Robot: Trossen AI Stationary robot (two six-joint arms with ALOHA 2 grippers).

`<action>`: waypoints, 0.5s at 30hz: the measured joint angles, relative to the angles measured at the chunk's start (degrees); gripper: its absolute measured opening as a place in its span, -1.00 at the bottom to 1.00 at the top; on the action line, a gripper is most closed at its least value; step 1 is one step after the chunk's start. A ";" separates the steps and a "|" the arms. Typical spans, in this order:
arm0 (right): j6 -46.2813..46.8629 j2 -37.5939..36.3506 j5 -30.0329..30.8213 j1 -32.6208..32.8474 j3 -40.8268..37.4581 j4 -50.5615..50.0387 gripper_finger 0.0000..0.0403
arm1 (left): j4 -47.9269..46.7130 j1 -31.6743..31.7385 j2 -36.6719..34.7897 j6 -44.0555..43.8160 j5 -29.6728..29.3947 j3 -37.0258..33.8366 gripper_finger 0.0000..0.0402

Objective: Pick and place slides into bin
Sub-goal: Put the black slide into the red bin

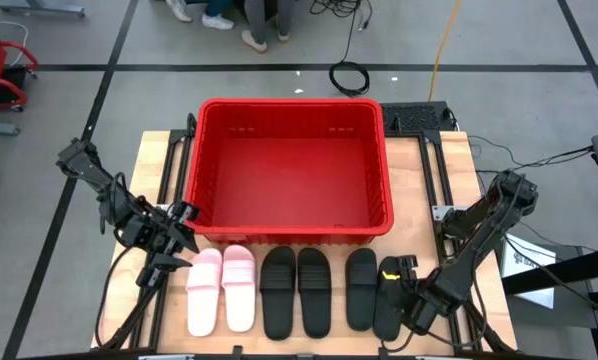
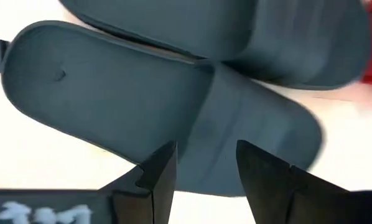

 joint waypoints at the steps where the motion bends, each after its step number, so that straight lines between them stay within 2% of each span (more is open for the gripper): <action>1: 0.26 0.00 -0.23 0.01 -0.60 0.78 -0.23 | -0.01 0.00 0.01 0.00 0.00 0.00 -0.37; 7: 1.00 -0.02 -0.02 -0.01 -1.68 4.12 -0.23 | -0.08 0.00 0.00 0.02 -0.04 0.00 -0.37; 11: 1.02 -0.03 2.96 0.07 -1.92 4.38 -0.23 | -0.10 0.00 0.00 -0.03 -0.02 0.00 -0.37; 15: 1.56 -0.08 3.23 -0.12 -4.34 5.61 -0.23 | -0.23 0.00 0.02 -0.07 -0.04 0.00 -0.37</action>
